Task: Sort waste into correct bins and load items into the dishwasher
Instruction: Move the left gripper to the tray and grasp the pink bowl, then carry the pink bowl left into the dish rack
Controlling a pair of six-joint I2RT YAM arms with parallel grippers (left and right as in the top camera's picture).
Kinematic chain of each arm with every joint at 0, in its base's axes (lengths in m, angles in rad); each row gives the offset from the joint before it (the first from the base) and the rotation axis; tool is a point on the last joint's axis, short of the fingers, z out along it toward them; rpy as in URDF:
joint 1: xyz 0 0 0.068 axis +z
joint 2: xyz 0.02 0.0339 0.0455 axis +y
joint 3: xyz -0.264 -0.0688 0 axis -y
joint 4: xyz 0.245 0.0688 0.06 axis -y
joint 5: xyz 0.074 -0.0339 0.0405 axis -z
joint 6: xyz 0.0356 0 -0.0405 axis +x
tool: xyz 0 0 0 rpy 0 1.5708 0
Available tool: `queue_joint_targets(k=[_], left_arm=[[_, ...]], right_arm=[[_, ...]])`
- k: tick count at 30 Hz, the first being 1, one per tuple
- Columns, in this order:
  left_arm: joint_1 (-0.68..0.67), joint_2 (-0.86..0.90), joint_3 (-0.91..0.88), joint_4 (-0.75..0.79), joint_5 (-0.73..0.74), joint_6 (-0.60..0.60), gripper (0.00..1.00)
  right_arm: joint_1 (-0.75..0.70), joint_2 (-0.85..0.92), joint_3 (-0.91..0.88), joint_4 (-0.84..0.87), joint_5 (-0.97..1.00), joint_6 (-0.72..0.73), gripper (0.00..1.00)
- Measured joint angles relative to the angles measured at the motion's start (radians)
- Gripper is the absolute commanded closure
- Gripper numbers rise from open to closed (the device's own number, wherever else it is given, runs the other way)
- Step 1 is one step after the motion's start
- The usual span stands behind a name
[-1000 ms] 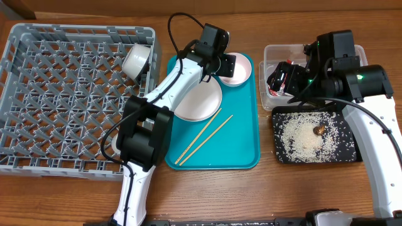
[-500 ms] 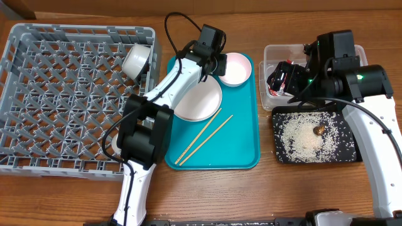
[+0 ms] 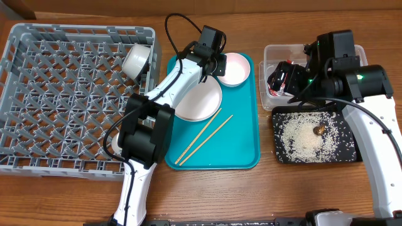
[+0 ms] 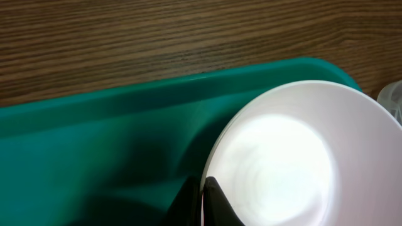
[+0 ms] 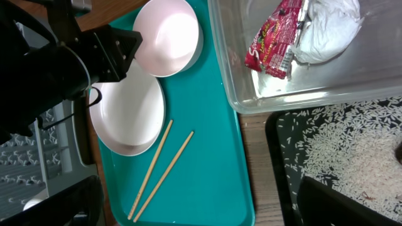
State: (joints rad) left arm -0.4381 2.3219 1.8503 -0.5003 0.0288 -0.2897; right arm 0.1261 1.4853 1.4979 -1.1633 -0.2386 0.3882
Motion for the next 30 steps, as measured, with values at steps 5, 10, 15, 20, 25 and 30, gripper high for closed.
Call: queue_joint_targets(k=[5,10,15,20,25,30], left_arm=[[0.002,-0.012,0.002,-0.058,-0.001,0.0,0.96],[0.017,-0.129,0.002,-0.216,-0.027,0.024,0.96],[0.068,-0.398,0.008,-0.446,-0.157,0.05,0.96],[0.156,-0.63,0.036,-0.675,-0.344,0.061,0.96],[0.226,-0.708,0.037,-0.853,-0.546,-0.013,0.96],[0.228,-0.697,0.034,-1.145,-0.792,-0.249,0.96]], right_arm=[[0.0,0.0,0.0,0.0,0.003,0.0,0.0],[0.0,0.0,0.0,-0.001,0.004,0.0,0.0],[0.0,0.0,0.0,-0.001,0.007,0.0,0.0],[0.0,0.0,0.0,0.0,0.007,0.0,0.0],[0.0,0.0,0.0,0.0,0.007,0.0,0.0],[0.0,0.0,0.0,0.0,0.008,0.0,0.0]])
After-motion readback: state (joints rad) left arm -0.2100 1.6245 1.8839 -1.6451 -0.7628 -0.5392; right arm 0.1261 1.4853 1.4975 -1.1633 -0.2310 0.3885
